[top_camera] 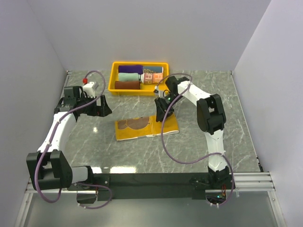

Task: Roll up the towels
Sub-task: Fold the towel

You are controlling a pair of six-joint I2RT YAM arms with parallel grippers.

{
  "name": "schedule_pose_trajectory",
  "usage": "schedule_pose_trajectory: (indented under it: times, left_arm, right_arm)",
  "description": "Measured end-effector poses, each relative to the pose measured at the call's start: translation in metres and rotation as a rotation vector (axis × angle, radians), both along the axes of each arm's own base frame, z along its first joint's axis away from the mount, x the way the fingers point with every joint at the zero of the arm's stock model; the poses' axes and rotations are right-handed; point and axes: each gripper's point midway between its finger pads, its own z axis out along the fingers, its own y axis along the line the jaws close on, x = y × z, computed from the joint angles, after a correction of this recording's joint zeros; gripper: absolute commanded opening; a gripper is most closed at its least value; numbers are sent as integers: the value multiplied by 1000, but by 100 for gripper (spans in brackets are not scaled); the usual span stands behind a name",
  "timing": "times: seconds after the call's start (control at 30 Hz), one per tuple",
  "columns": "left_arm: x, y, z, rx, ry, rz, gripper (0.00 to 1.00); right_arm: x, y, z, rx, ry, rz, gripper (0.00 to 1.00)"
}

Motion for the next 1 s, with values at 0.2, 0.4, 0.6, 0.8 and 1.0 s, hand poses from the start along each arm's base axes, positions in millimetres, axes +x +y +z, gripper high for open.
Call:
schedule_pose_trajectory:
  times: [0.2, 0.4, 0.6, 0.8, 1.0]
  left_arm:
    - [-15, -13, 4, 20, -39, -155, 53]
    - [-31, -49, -35, 79, 56, -357, 0]
    - [-46, -73, -86, 117, 218, -471, 1]
    - [-49, -81, -111, 120, 308, -503, 0]
    - [-39, -81, -137, 130, 388, -503, 1]
  right_arm:
    - [19, -2, 24, 64, -123, 58, 40]
    - [40, -36, 12, -52, -221, 62, 34]
    - [51, -55, -11, -152, -250, 71, 33]
    - [32, -66, -42, -195, -183, 92, 32]
    - [-8, -68, -46, -151, -83, 98, 32]
